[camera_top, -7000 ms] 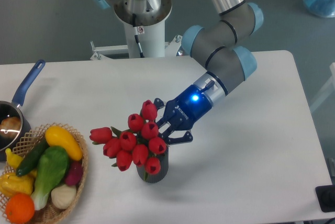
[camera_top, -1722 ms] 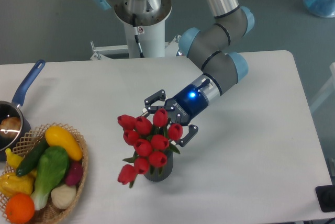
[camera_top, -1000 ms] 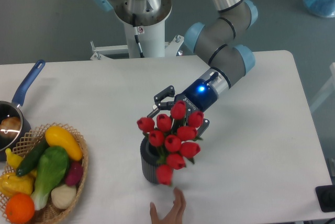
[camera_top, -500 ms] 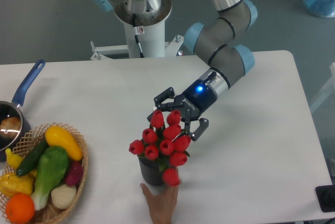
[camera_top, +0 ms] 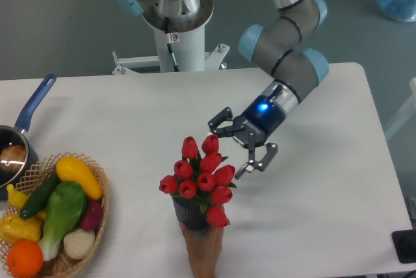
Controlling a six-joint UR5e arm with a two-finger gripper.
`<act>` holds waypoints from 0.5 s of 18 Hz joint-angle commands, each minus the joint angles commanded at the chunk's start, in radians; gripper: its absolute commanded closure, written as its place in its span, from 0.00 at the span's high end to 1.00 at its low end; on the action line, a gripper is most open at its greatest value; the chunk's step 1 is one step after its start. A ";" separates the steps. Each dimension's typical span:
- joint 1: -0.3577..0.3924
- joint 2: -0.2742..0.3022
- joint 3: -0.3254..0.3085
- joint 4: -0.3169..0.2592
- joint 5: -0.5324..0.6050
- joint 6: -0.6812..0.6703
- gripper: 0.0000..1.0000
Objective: Insert the flowers into the vase
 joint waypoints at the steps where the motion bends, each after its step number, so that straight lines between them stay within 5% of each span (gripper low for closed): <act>1: 0.014 0.006 0.005 0.002 0.037 0.000 1.00; 5: 0.057 0.067 0.037 0.000 0.083 -0.020 1.00; 9: 0.094 0.144 0.101 -0.003 0.317 -0.034 1.00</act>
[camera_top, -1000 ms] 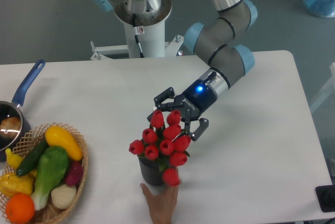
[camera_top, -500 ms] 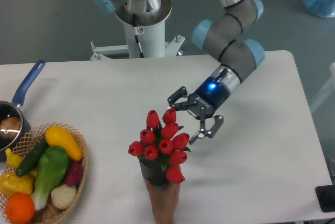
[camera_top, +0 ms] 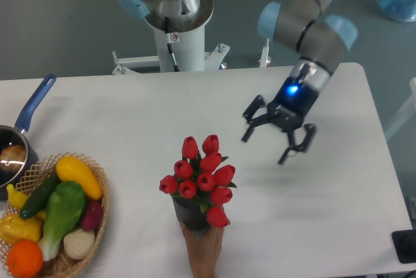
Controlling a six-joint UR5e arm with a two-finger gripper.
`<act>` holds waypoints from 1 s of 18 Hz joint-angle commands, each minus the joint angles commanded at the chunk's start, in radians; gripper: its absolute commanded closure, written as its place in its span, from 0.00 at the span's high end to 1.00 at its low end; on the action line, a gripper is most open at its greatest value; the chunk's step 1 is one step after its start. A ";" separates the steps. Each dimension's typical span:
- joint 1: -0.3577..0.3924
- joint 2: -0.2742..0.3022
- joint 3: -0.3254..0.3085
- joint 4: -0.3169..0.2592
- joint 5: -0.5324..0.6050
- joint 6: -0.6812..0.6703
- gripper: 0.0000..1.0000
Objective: Insert the flowers into the vase
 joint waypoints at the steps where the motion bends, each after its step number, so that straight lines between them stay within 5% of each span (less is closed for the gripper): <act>1: 0.006 0.023 0.006 0.000 0.067 -0.003 1.00; 11: 0.133 0.170 0.062 -0.018 0.531 0.015 1.00; 18: 0.308 0.226 0.218 -0.329 0.626 0.271 1.00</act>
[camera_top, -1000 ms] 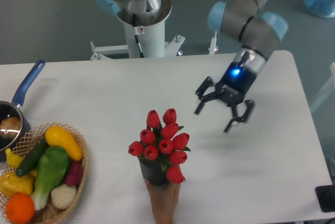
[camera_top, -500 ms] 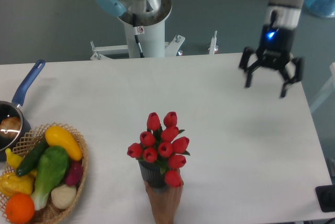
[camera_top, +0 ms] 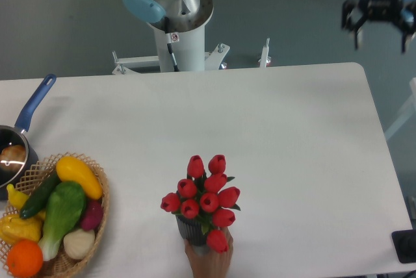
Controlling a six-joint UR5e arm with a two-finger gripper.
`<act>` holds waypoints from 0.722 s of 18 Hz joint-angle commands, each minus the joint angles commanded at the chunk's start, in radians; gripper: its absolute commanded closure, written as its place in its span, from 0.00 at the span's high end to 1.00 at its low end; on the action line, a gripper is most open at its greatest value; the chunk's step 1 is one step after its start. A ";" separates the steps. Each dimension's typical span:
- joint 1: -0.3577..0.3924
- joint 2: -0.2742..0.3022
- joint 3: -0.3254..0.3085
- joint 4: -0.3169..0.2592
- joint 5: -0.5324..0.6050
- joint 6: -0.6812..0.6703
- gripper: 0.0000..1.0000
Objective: Insert the flowers into the vase
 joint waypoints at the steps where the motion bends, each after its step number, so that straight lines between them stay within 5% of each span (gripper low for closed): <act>1: 0.028 -0.002 0.017 -0.026 0.002 0.046 1.00; 7: 0.120 -0.003 0.032 -0.086 0.064 0.310 1.00; 13: 0.117 0.002 0.020 -0.108 0.061 0.310 1.00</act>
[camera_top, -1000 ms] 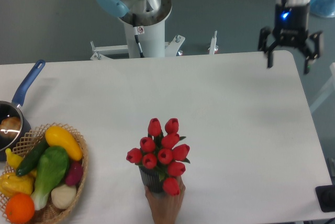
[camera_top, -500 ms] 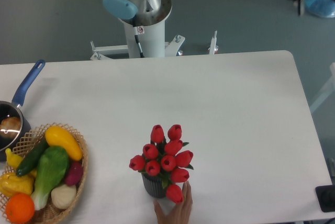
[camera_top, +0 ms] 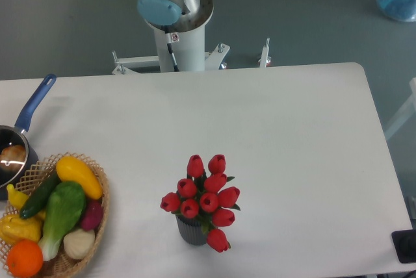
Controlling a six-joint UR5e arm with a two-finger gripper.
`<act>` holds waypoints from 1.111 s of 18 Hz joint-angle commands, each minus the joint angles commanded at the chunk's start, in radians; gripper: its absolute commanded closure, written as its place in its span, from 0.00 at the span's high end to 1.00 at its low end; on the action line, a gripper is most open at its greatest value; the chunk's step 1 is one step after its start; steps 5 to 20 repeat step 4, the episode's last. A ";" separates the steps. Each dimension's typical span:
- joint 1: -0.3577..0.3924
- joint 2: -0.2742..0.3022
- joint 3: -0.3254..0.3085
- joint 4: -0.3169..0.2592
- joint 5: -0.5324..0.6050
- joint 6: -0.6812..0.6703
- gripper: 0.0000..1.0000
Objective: Insert the flowers into the vase
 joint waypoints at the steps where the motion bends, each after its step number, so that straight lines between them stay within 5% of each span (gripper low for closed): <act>1: 0.002 0.000 0.000 0.000 0.000 -0.002 1.00; 20: -0.002 0.000 0.000 0.002 -0.003 -0.006 1.00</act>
